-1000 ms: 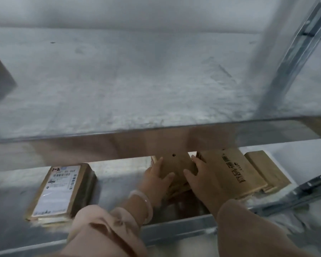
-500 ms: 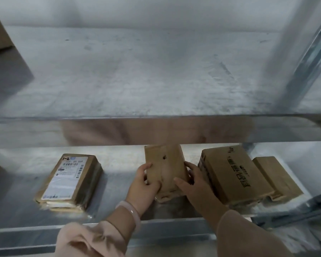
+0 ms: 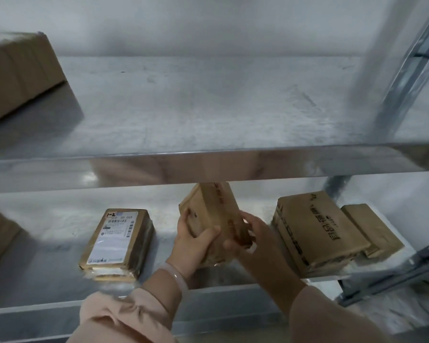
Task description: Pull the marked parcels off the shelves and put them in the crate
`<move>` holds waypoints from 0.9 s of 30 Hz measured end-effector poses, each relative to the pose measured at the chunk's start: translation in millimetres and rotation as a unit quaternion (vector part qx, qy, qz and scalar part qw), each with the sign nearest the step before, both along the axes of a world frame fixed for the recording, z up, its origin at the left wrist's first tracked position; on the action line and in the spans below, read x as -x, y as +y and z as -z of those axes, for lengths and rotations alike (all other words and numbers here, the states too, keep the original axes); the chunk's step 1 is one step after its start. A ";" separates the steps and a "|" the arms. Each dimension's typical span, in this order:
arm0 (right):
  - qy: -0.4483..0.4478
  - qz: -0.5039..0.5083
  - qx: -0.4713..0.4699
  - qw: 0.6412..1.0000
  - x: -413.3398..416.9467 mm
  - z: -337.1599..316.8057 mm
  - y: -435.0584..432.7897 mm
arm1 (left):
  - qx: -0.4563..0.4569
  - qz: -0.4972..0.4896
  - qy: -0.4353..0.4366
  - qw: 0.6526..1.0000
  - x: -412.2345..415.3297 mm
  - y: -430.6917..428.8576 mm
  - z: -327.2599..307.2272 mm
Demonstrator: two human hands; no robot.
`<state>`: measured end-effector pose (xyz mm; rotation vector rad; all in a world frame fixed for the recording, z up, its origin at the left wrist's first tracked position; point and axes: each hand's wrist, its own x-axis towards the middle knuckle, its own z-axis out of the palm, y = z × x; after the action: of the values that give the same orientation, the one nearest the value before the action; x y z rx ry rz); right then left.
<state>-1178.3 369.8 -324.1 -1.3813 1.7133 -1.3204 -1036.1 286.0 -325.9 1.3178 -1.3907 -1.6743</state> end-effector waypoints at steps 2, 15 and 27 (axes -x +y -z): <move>-0.051 0.068 -0.026 0.996 2.5 1.0 1.0 | -0.056 0.016 0.074 0.996 -11.8 -1.3 -0.9; -0.031 -0.059 -0.070 0.995 -20.8 -2.2 6.7 | 0.025 0.030 0.027 0.999 -30.7 3.8 -4.0; 0.005 0.012 -0.025 1.000 -12.7 -10.6 -3.4 | -0.018 0.007 0.069 0.997 -37.7 12.8 -28.3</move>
<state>-1165.6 366.4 -313.5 -1.3442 1.7635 -1.2766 -998.3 298.7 -297.5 1.1906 -1.2981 -1.7718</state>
